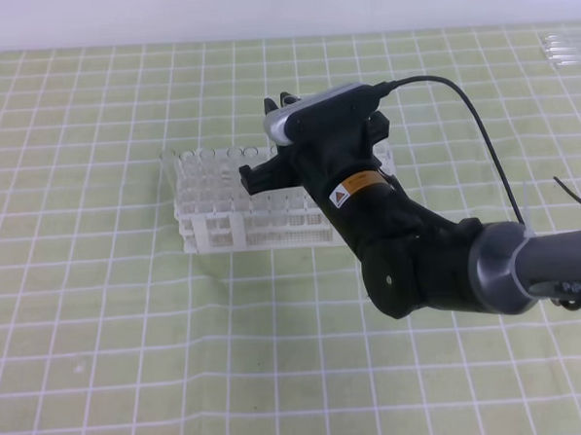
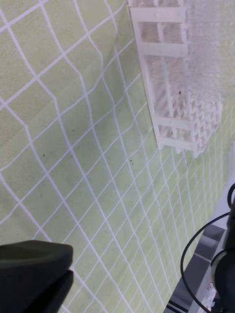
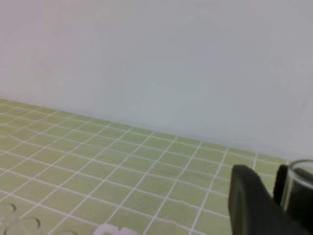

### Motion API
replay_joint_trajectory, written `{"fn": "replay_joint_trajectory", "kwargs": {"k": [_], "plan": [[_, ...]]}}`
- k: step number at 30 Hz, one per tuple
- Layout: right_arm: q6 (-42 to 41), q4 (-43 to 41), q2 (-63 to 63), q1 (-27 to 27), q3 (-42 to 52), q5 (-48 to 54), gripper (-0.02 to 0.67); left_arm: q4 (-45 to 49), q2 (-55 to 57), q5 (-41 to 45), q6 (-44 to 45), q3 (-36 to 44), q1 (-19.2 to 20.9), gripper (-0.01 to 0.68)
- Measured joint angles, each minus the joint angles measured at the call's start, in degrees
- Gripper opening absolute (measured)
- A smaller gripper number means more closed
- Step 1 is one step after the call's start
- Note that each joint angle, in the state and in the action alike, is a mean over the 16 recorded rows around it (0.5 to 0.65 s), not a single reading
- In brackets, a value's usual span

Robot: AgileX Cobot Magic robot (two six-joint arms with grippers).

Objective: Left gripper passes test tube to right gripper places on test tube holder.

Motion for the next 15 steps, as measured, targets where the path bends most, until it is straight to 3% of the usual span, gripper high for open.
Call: {"fn": "replay_joint_trajectory", "kwargs": {"k": [15], "plan": [[0.00,-0.01,0.00,0.00,0.00,0.68,0.009,0.00,0.07,-0.22,0.01,0.29,-0.01,0.000]]}}
